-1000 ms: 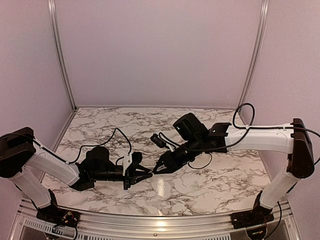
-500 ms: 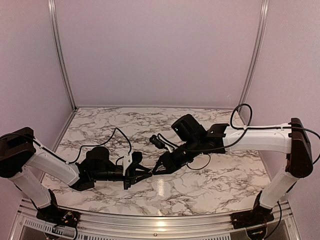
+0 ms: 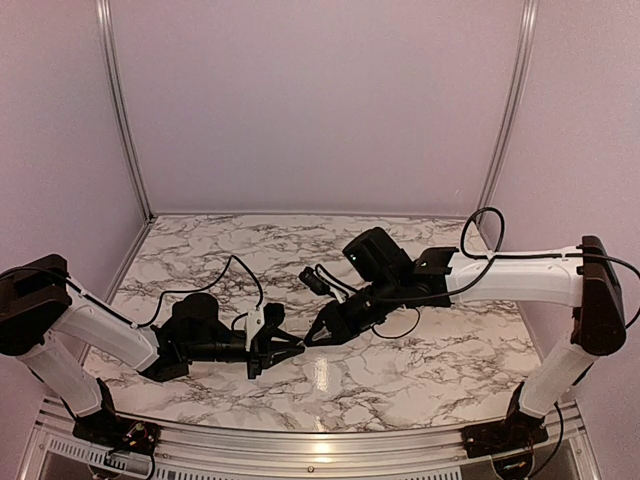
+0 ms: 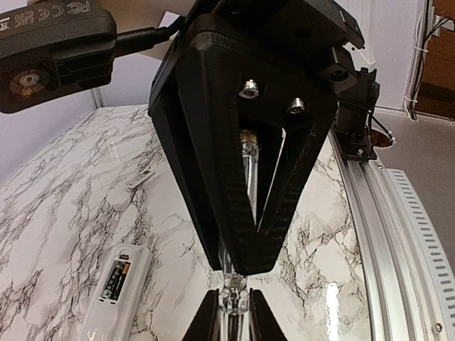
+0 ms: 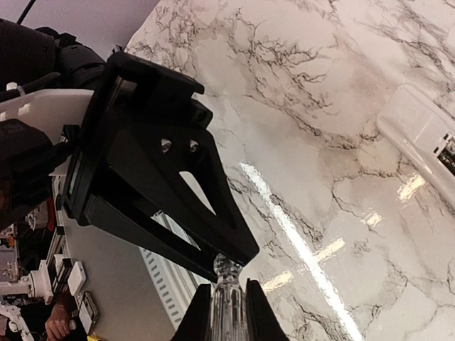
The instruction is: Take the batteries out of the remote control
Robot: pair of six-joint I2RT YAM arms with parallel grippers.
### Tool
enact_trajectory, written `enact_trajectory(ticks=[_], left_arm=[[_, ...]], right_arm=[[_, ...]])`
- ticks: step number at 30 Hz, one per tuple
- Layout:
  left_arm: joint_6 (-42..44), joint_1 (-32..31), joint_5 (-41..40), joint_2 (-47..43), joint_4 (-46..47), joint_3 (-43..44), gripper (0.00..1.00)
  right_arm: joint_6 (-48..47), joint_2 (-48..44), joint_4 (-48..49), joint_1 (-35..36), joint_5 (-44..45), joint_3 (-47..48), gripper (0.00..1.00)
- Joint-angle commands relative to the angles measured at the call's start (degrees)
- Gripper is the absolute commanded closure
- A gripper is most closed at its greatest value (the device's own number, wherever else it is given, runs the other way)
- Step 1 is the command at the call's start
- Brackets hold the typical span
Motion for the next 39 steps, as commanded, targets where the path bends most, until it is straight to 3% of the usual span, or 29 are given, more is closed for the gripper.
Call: enact_trajectory(ticks=[1, 4, 5, 9, 12, 13, 21, 24, 27, 30, 39], left_arm=[[-0.02, -0.49, -0.62, 0.4, -1.24, 1.13, 1.0], [0.04, -0.49, -0.77, 0.49, -1.18, 1.09, 1.0], [-0.05, -0.49, -0.98, 0.38, -1.14, 1.02, 0.96], [-1.01, -0.49, -3.08, -0.62, 2.26, -1.02, 0.4], [-1.87, -0.49, -5.5, -1.16, 4.13, -2.3, 0.06], [-2.03, -0.49, -6.24, -1.17, 4.4, -2.33, 0.01], [-7.04, -0.32, -16.78, -0.49, 5.3, -1.67, 0.01], [-10.94, 0.13, -22.92, 0.55, 0.44, 1.09, 0.02], [-14.55, 0.54, -24.67, 2.36, -4.09, 4.89, 0.13], [-16.78, 0.65, -24.75, 3.49, -8.24, 7.5, 0.16], [-7.41, 1.5, -24.39, 5.09, -11.99, 8.78, 0.15]], right_arm=[[0.02, 0.17, 1.68, 0.42, 0.21, 1.26, 0.94], [-0.3, 0.34, 1.37, 0.44, 0.31, 1.26, 1.0], [-0.38, 0.35, 1.17, 0.42, 0.5, 1.27, 1.0], [-1.22, 0.18, -1.28, 0.46, 3.24, 1.97, 1.0], [-1.84, 0.0, -4.88, 0.42, 9.83, 3.2, 1.0], [-2.21, 0.0, -5.36, 0.28, 10.59, 3.28, 1.0], [-2.99, 0.22, -9.89, -0.99, 17.46, 5.52, 1.0], [-3.0, 0.74, -12.4, -1.76, 21.16, 7.1, 1.0], [-3.11, 2.49, -15.51, -2.58, 24.03, 9.69, 1.0], [-3.09, 4.54, -18.47, -3.0, 26.77, 12.45, 1.0], [-3.28, 6.23, -22.51, -3.27, 30.63, 16.13, 1.0]])
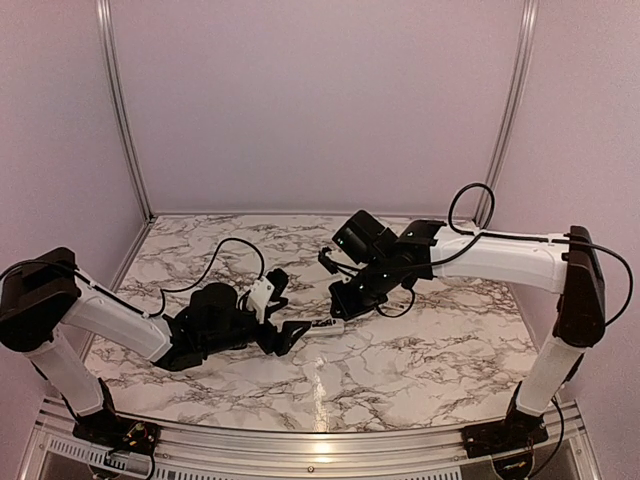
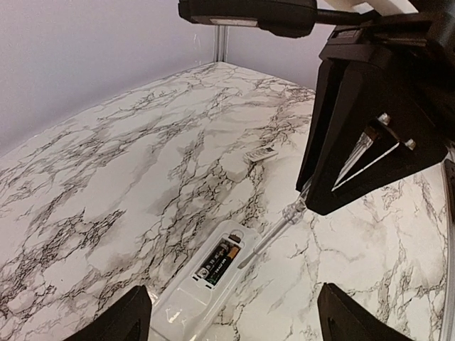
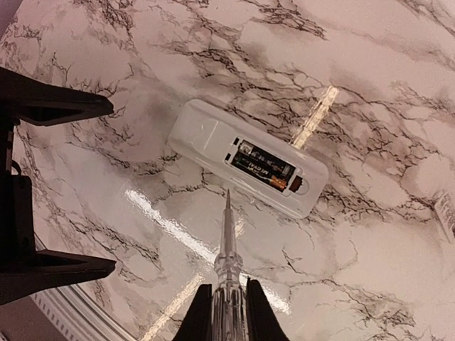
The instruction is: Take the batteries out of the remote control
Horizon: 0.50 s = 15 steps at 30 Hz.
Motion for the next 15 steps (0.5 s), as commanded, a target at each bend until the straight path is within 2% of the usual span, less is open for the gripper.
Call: enact_trajectory(ticks=[1, 4, 9, 13, 15], left_arm=[[7.27, 1.28, 1.14, 2.16, -5.77, 2.27, 0.15], [11.5, 1.83, 3.85, 2.19, -10.39, 4.51, 0.13], [23.14, 2.7, 6.3, 2.7, -21.3, 9.45, 0.08], [27.94, 5.38, 14.23, 5.12, -31.96, 15.59, 0.07], [29.49, 6.36, 15.06, 7.54, -36.01, 18.74, 0.08]], right_arm=[[-0.59, -0.51, -3.16, -0.39, 3.74, 2.73, 1.0], [-0.87, -1.29, -2.92, -0.93, 3.77, 2.05, 1.0], [-0.73, -4.09, -2.93, -1.07, 3.77, -0.78, 1.0], [-0.34, -9.68, -1.55, -1.05, 6.47, -5.86, 1.0], [0.0, -12.09, -0.78, -1.05, 6.54, -8.51, 1.0]])
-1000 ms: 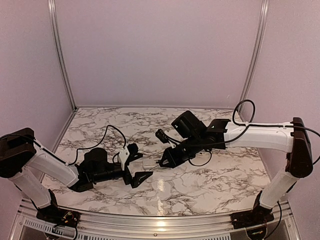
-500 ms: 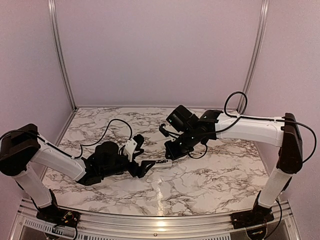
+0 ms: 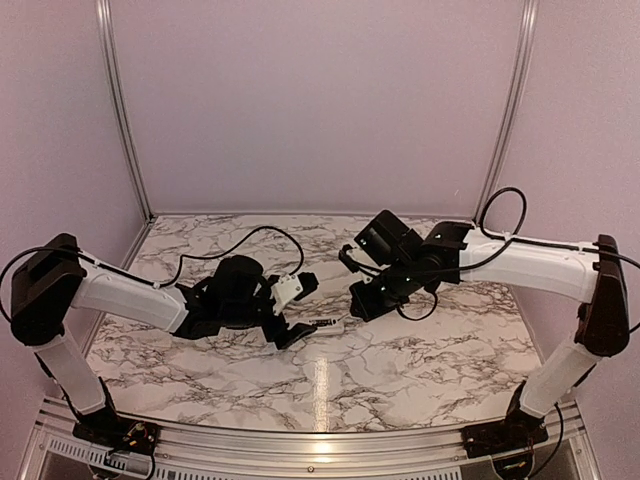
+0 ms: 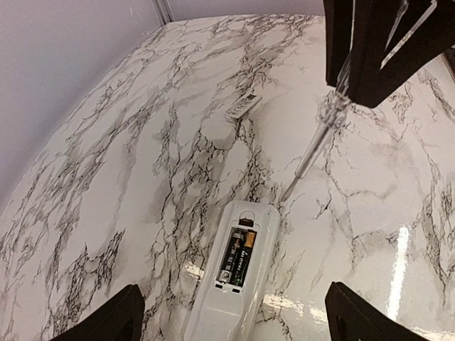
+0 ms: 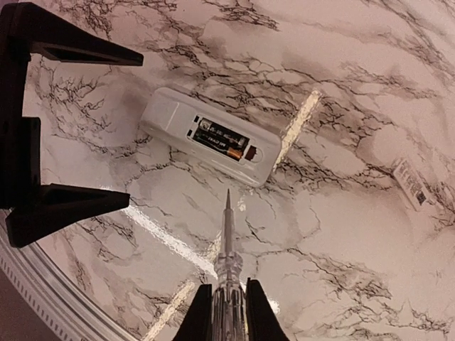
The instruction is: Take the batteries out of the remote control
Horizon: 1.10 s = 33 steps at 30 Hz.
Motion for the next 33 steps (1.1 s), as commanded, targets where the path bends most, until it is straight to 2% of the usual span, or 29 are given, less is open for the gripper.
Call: enact_trajectory(ticks=[1, 11, 15, 22, 33], left_arm=[[7.82, 2.52, 5.78, 5.41, -14.6, 6.65, 0.09], [11.71, 5.5, 7.68, 12.39, -22.02, 14.99, 0.15], [12.76, 5.67, 8.87, 16.78, -28.96, 19.43, 0.19], [14.09, 6.31, 9.19, 19.62, -30.06, 21.4, 0.23], [17.16, 7.16, 13.56, 21.88, -33.88, 23.26, 0.43]], right_arm=[[0.36, -6.34, 1.21, -0.31, 1.96, -4.45, 1.0], [0.92, -15.87, 2.04, -0.3, 0.55, -10.97, 1.0], [1.07, -18.1, 2.89, -0.3, -0.58, -13.18, 1.0], [1.13, -20.2, 3.01, -0.3, -2.32, -14.89, 1.0], [1.36, -20.3, 3.63, -0.3, -3.88, -15.13, 1.0]])
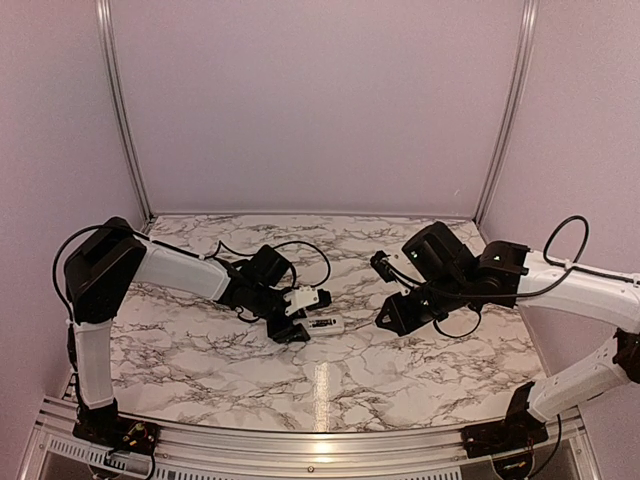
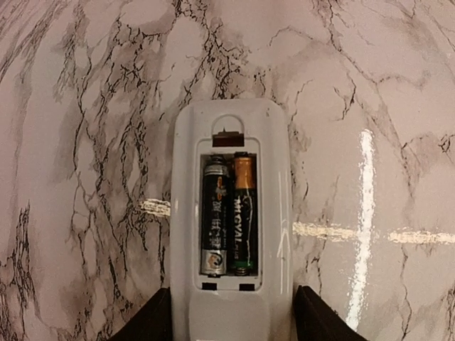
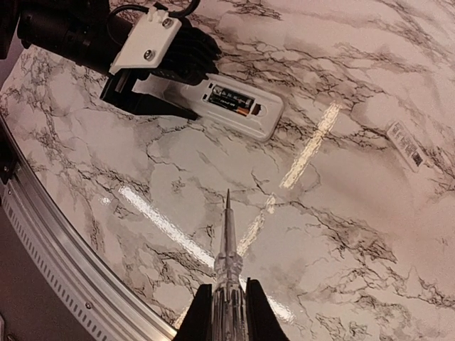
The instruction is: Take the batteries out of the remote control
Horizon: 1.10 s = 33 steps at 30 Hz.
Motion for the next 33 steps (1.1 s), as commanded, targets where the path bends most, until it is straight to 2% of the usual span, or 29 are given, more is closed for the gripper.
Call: enact_trajectory(ticks=[1, 5, 10, 15, 22, 26, 33], left_arm=[[1.98, 0.45, 1.78, 2.91, -3.86, 0.57, 0.47], [1.91, 0.45, 2.77, 3.07, -3.0, 0.17, 0.65], [-0.85, -0.23, 1.19, -1.19, 5.07, -6.2, 0.72], [-3.61, -4.47, -10.15, -6.64, 18.66, -14.51, 0.74], [-5.56, -11.08, -25.59, -10.72, 27.47, -21.94, 0.79], [-7.93, -13.17, -29.75, -13.16, 33.16, -25.54, 0.83], [-11.1, -15.99, -33.87, -13.85, 39.34, -28.92, 1.0]], right_arm=[[0.77, -0.63, 1.3, -0.26, -1.11, 0.23, 1.0], [0.96, -0.01, 1.4, -0.25, -1.17, 0.46, 1.0], [1.16, 0.15, 1.64, -0.3, -0.5, 0.81, 1.0], [1.25, 1.12, 2.37, -0.29, -0.02, 1.39, 1.0], [0.11, 3.19, 4.99, -0.28, -1.51, 1.92, 1.0], [-0.56, 4.54, 6.51, -0.13, -2.33, 2.28, 1.0], [-1.63, 7.32, 9.19, 2.11, -1.32, 3.74, 1.0]])
